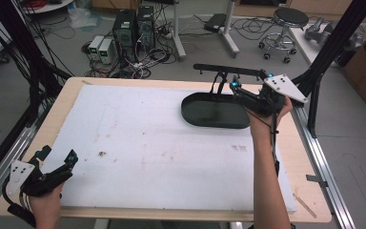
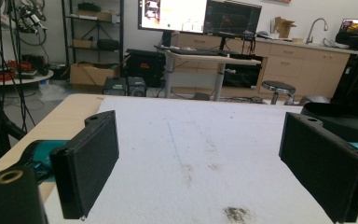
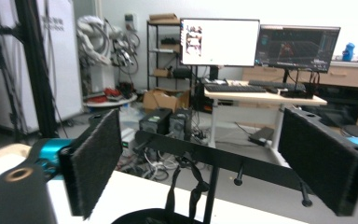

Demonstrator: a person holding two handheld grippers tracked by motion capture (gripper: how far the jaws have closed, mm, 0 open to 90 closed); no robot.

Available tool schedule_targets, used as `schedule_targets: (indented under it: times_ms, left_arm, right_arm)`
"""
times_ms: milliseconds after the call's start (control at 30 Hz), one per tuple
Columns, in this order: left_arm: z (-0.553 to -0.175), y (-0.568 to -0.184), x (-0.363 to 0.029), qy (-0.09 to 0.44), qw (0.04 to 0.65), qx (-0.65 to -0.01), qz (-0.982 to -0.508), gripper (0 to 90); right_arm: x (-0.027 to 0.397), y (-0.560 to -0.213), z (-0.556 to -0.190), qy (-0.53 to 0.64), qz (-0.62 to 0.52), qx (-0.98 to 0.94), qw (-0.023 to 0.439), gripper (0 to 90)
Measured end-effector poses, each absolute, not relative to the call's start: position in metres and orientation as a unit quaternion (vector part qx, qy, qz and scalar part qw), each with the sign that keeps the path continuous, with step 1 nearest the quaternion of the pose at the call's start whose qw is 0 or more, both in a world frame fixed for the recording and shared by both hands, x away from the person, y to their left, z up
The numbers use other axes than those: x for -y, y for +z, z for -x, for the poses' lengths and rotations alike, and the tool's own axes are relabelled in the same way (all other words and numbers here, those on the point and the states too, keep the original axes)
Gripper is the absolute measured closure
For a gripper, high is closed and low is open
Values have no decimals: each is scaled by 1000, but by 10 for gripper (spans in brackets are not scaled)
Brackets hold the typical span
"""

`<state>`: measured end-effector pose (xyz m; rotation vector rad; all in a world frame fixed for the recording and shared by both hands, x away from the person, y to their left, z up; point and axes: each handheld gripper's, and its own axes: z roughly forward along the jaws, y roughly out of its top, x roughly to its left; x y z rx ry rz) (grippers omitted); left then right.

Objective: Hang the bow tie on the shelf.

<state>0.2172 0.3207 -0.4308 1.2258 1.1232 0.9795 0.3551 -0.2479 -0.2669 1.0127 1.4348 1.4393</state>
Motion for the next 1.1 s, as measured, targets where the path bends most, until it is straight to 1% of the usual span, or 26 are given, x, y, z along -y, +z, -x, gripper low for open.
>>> schedule_targets:
  times_ms: [33,233,267,300,367,400,467,500,533,600,667,733,767,933,1100]
  left_arm:
    - [-217,-431,-322,416,569,-480,-522,123]
    - [-216,-431,-325,420,565,-480,-523,122]
    - [-216,-431,-325,420,565,-480,-523,122]
    - [-216,-432,-325,419,565,-481,-524,122]
    - [-216,-432,-325,418,565,-481,-524,122]
    - [-215,-431,-325,418,565,-480,-525,122]
    - [-215,-431,-325,418,566,-479,-525,122]
    - [-215,-431,-325,418,566,-478,-525,122]
    - [-215,-431,-325,418,566,-478,-525,122]
    - [-215,-432,-324,418,566,-478,-526,122]
    - [-214,-432,-324,420,565,-476,-527,122]
    - [-214,-431,-324,421,564,-475,-528,122]
    - [-214,-432,-324,421,564,-475,-528,122]
    - [-215,-432,-322,422,563,-470,-533,122]
    - [-215,-433,-322,423,563,-467,-534,122]
  right_arm:
    - [253,-266,-343,577,-400,-571,425,118]
    - [270,-271,-307,574,-393,-576,429,117]
    - [270,-271,-307,574,-393,-576,429,117]
    - [278,-278,-295,566,-392,-584,431,117]
    - [281,-282,-291,566,-394,-583,430,117]
    - [290,-294,-281,564,-394,-591,421,117]
    - [293,-298,-277,561,-398,-593,418,117]
    - [296,-303,-272,559,-399,-596,416,117]
    - [305,-316,-261,561,-402,-593,414,117]
    - [309,-321,-256,564,-409,-589,409,117]
    - [319,-340,-246,562,-419,-585,407,117]
    - [321,-344,-244,560,-420,-589,405,117]
    - [325,-357,-237,553,-420,-594,408,117]
    - [329,-382,-227,550,-417,-606,395,117]
    - [331,-403,-223,556,-415,-602,394,117]
